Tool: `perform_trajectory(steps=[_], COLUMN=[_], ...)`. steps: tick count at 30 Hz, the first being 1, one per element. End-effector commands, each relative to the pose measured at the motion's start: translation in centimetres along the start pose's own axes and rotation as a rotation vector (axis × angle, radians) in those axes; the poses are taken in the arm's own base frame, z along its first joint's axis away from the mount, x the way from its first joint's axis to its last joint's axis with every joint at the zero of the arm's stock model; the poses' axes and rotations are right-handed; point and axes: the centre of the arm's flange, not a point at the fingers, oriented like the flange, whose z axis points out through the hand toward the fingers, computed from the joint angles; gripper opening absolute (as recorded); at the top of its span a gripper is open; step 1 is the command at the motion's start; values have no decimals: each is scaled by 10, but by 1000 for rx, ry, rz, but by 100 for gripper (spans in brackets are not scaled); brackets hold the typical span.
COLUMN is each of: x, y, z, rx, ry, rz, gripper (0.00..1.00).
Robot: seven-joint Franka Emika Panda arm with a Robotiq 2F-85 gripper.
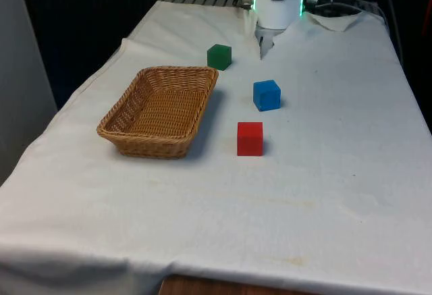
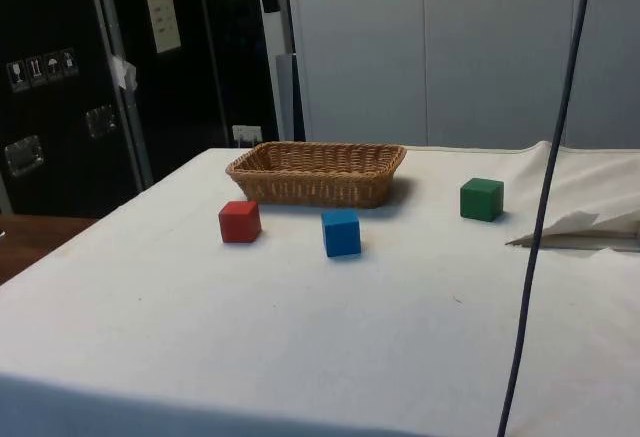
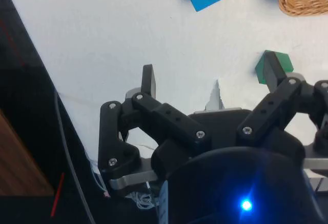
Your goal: Pick up exactly two blocks and place them into the basket.
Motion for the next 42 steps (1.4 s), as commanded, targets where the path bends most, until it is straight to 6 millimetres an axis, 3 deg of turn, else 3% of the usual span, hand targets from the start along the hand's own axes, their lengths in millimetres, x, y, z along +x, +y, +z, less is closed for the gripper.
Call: perform_trajectory(steps=[1,24,36,42], x=[0,-48,-56,-60], y=[0,7,7,5], z=[1,56,83,108], rx=[0,-3,-1,-13], ry=[-2,85,94,121], rz=[0,-8,-5,4], gripper=[100,100,100,100])
